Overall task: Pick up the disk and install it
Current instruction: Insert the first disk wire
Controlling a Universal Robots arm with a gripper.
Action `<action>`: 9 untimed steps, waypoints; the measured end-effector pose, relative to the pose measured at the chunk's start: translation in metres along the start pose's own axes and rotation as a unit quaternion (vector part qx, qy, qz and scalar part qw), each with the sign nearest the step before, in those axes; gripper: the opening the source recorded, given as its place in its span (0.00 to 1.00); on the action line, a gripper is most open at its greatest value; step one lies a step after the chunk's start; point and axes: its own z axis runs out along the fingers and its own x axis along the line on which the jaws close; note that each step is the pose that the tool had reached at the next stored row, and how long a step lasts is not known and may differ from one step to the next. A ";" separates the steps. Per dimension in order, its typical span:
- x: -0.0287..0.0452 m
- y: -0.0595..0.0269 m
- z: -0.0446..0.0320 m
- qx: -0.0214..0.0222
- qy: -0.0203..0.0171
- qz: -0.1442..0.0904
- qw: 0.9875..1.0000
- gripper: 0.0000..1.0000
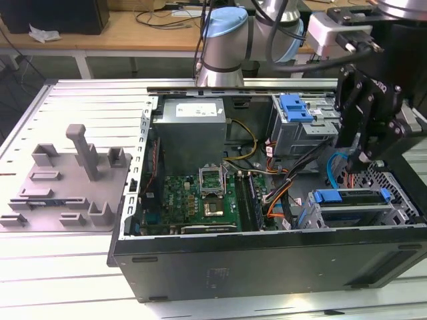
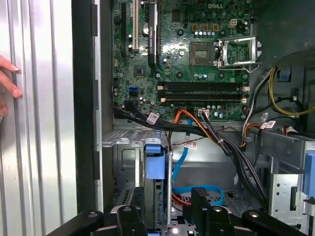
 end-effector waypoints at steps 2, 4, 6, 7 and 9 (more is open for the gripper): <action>-0.0068 0.0000 -0.0003 0.000 0.006 0.000 1.000 0.51; -0.0133 -0.0005 -0.0006 0.000 0.017 0.000 1.000 0.51; -0.0166 -0.0014 -0.0006 0.000 0.022 0.000 1.000 0.51; -0.0178 -0.0021 -0.0006 0.000 0.024 0.000 1.000 0.51; -0.0202 -0.0046 -0.0006 -0.001 0.028 0.002 1.000 0.51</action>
